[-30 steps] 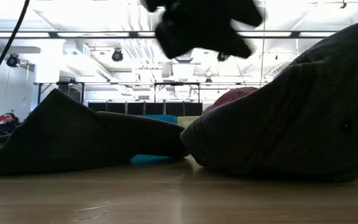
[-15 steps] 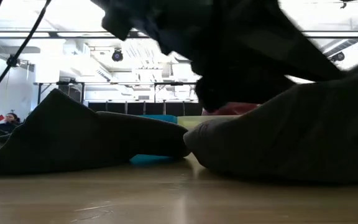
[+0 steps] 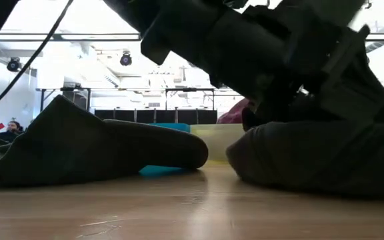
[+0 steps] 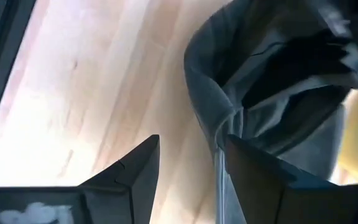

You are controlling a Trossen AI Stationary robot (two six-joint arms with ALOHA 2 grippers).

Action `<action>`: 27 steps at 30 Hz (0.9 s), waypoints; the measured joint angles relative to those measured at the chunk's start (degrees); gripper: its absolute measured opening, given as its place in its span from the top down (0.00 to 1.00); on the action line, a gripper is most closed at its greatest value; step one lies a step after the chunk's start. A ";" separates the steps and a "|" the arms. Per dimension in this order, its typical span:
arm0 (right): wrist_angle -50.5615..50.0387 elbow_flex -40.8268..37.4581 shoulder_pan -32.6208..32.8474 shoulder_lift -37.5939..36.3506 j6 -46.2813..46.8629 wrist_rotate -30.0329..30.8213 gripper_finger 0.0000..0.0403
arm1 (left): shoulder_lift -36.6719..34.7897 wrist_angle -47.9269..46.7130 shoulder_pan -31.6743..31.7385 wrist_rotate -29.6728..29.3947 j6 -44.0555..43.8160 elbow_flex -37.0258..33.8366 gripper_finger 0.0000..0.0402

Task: Pick & Place hat
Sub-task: Put the right black cap into the blue bin

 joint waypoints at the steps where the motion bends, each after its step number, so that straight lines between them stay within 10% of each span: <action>1: -0.93 0.02 0.54 -0.61 0.97 0.77 0.56 | 0.00 0.15 0.00 -1.53 1.07 0.02 0.59; 16: -1.58 0.13 1.64 -1.35 -6.75 9.16 0.56 | -8.65 -3.81 1.16 -6.12 7.20 0.09 0.59; 27: 2.36 -0.88 -0.02 -0.60 -8.81 13.54 0.56 | -18.17 -31.42 0.26 -8.00 5.69 -0.47 0.59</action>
